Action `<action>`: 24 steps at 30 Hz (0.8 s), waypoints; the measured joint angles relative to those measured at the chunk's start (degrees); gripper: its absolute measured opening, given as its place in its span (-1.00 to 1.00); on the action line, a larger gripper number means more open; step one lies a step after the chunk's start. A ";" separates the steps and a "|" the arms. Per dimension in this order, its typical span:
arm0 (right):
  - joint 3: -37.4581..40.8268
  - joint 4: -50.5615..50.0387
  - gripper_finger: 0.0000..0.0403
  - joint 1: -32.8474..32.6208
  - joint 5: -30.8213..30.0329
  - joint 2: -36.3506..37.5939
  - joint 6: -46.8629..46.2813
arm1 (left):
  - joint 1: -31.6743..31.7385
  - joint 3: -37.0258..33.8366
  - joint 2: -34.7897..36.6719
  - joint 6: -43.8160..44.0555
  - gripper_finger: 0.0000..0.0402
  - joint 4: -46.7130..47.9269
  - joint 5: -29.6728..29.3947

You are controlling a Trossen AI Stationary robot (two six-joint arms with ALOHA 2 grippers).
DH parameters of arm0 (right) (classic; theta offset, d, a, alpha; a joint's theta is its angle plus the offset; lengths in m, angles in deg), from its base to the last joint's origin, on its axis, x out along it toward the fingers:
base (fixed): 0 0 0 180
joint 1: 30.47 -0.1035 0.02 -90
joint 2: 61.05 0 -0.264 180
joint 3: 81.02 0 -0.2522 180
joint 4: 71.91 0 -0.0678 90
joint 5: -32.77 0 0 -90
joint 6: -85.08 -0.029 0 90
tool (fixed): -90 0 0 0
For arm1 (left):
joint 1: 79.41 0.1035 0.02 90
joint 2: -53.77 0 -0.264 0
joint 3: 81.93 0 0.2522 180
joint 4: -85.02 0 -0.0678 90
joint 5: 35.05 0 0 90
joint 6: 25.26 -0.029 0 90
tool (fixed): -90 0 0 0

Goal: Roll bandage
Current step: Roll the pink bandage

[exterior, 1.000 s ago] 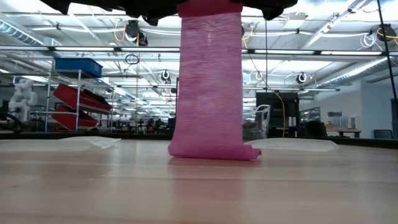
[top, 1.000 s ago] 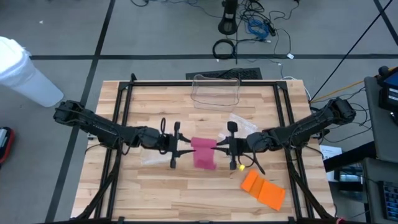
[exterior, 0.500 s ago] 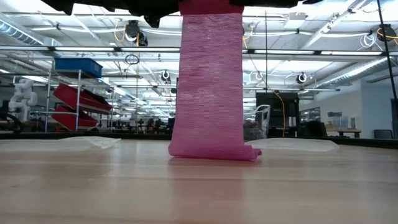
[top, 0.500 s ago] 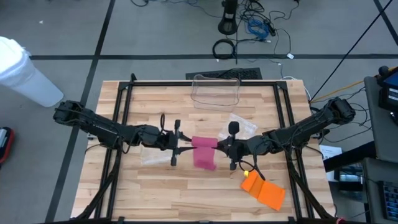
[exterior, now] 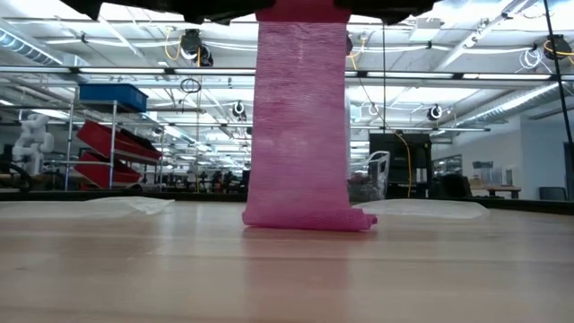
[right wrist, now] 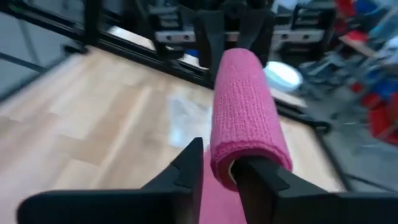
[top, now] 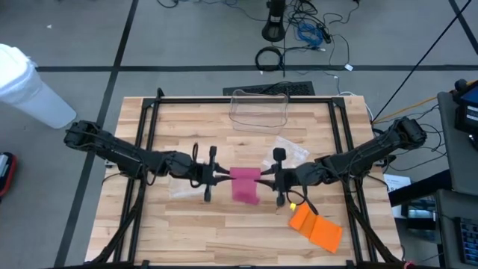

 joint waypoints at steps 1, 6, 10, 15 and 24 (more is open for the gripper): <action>0.02 0.08 -0.59 0.05 1.14 -0.02 -1.62 | -0.01 0.02 0.01 -0.71 -0.89 0.54 -0.40; 0.06 0.80 -0.52 0.69 2.85 0.23 -9.54 | -0.20 0.04 0.07 -2.29 -0.89 1.01 -0.86; 0.06 1.54 -0.53 1.79 3.98 0.46 -14.76 | -1.50 0.07 0.09 -6.49 -0.88 1.64 -3.38; 0.06 2.26 -0.58 3.84 8.88 0.46 -20.90 | -2.86 0.11 0.11 -10.96 -0.88 3.27 -7.18; 0.06 2.80 -0.75 5.44 11.17 0.46 -26.26 | -3.60 0.11 0.11 -12.83 -0.88 3.91 -8.63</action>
